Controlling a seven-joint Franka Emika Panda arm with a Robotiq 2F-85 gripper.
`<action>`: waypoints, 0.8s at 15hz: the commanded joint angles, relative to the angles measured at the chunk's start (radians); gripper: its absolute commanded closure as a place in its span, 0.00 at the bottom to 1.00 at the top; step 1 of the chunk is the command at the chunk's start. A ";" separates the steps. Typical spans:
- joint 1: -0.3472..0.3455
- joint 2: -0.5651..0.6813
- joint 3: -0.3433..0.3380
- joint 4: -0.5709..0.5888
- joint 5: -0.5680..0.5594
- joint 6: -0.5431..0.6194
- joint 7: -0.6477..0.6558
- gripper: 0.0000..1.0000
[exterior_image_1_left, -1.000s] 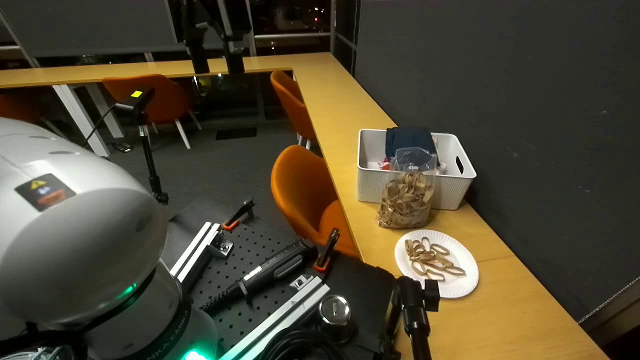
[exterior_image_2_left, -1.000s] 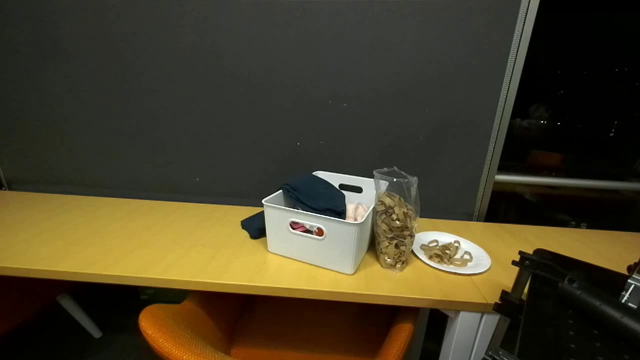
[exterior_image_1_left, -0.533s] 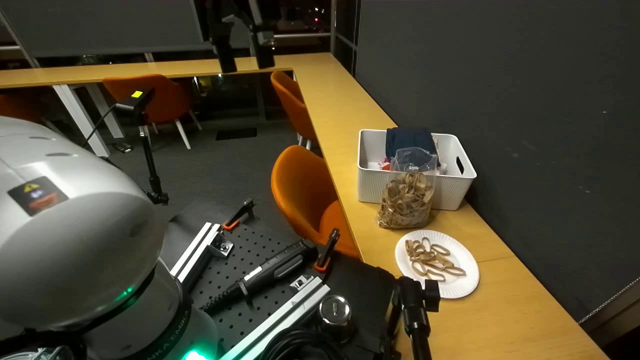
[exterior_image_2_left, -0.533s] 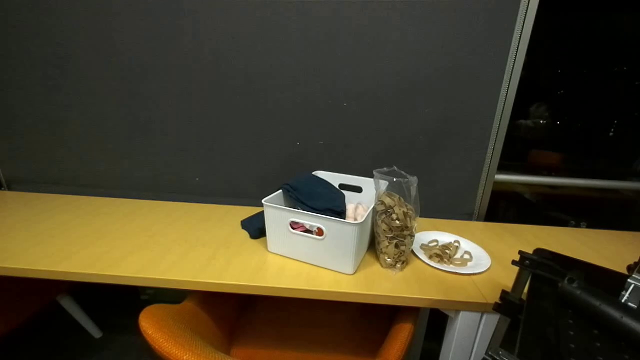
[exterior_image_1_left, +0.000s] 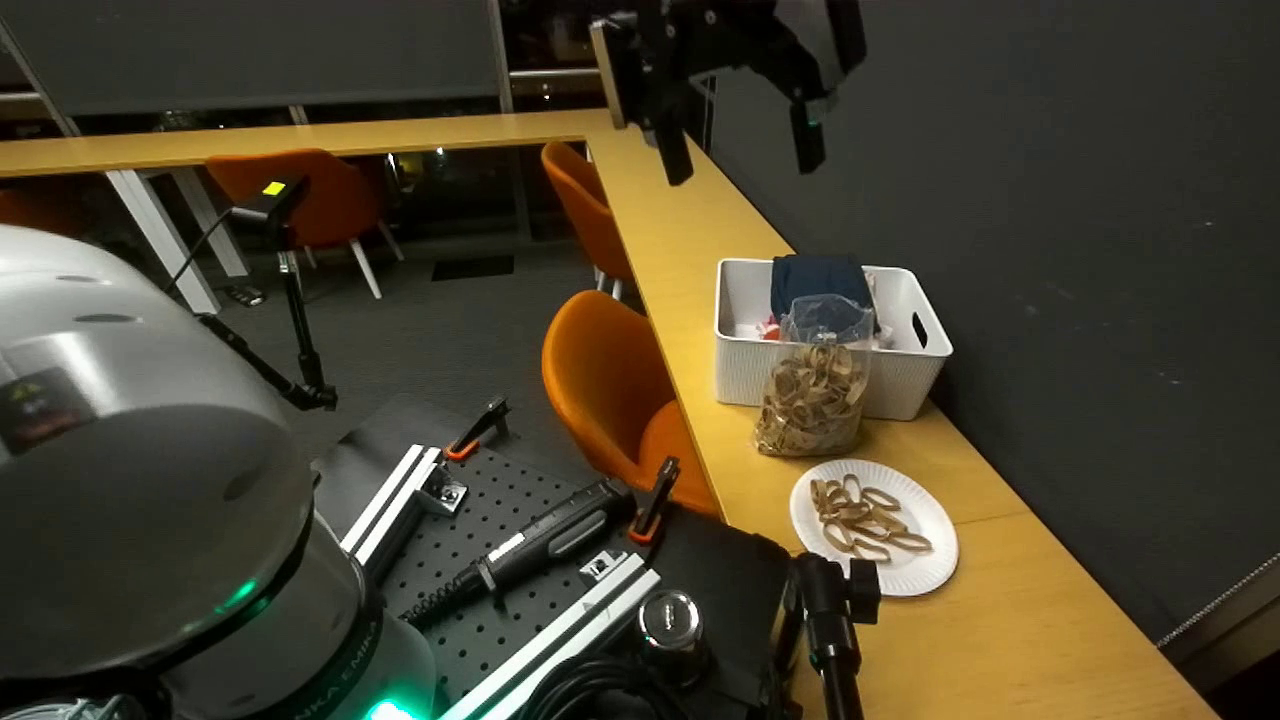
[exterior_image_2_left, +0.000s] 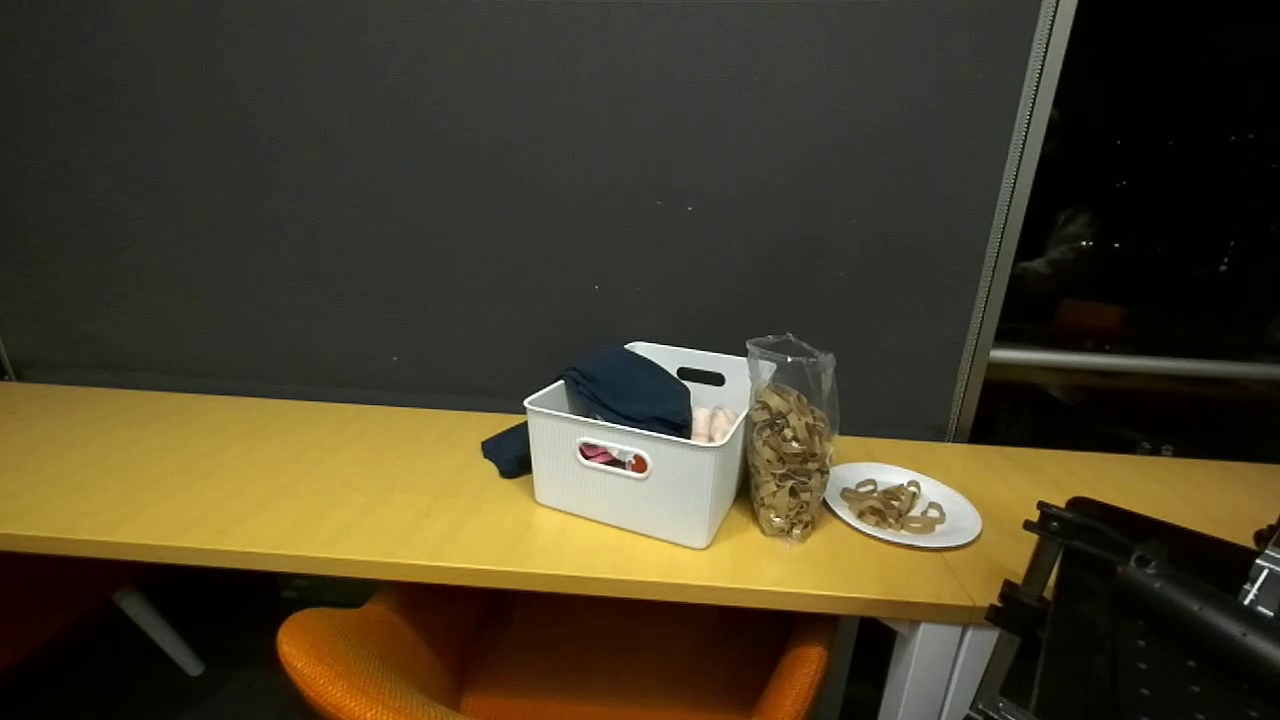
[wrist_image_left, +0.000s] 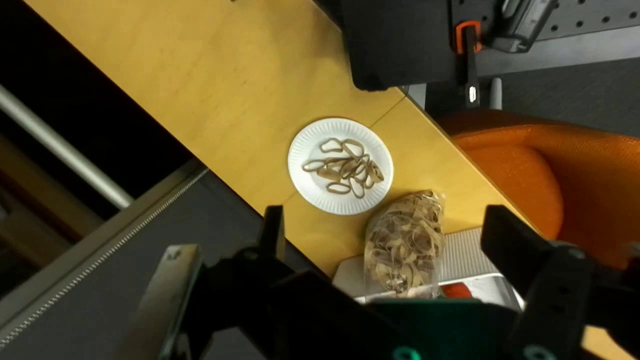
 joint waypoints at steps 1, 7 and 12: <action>-0.002 0.105 -0.087 -0.055 -0.010 0.283 -0.096 0.00; -0.052 0.315 -0.175 -0.040 0.075 0.495 -0.239 0.00; -0.090 0.267 -0.100 -0.080 0.081 0.477 -0.213 0.00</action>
